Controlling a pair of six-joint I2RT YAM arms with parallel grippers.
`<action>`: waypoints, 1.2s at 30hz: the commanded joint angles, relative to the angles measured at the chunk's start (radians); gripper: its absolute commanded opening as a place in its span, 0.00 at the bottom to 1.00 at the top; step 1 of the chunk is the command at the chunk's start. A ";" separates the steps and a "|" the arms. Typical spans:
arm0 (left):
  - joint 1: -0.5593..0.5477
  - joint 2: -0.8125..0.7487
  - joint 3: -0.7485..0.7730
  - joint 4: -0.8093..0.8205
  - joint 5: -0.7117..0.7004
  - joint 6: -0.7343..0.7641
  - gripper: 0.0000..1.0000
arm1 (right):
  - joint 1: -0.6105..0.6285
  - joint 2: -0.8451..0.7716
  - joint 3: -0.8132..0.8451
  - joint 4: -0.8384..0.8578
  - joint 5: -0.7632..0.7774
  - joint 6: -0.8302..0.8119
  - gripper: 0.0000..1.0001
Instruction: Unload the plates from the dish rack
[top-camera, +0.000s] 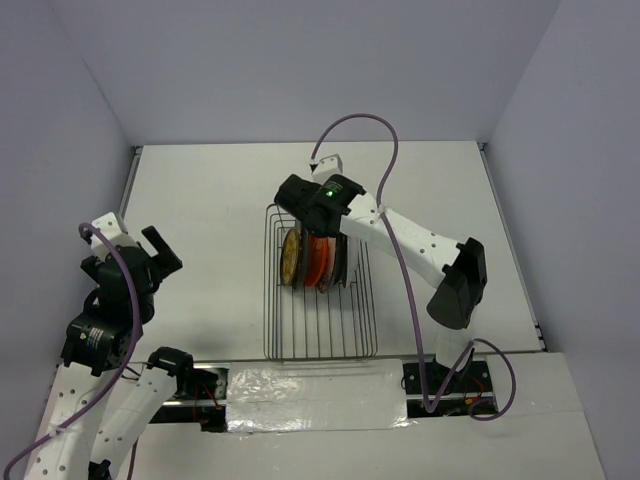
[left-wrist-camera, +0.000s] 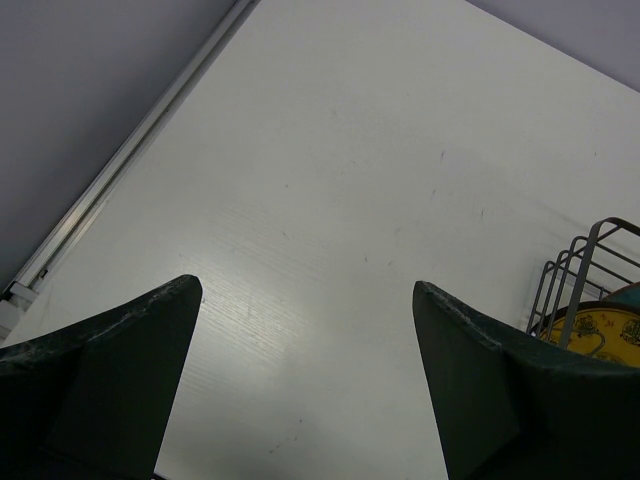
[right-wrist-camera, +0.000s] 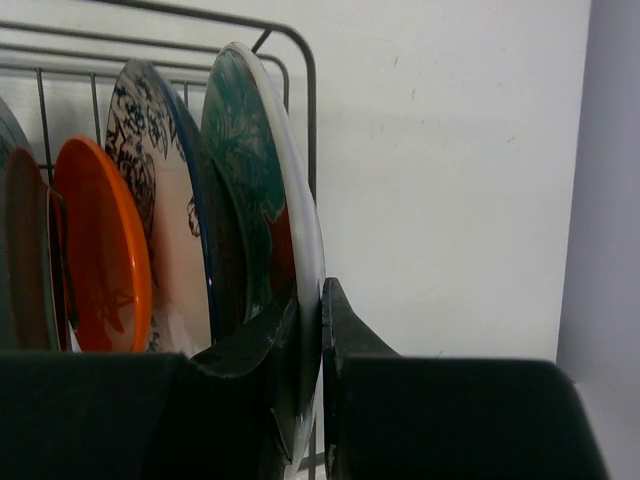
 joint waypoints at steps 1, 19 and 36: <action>-0.005 0.004 0.000 0.036 -0.015 0.006 0.99 | 0.010 -0.025 0.141 -0.072 0.145 -0.007 0.00; -0.005 0.029 0.002 0.033 -0.020 0.005 0.99 | -0.060 -0.118 0.327 -0.110 0.306 -0.168 0.00; -0.011 0.028 -0.001 0.044 0.005 0.016 0.99 | -0.868 -0.713 -0.659 0.973 -0.582 -0.150 0.00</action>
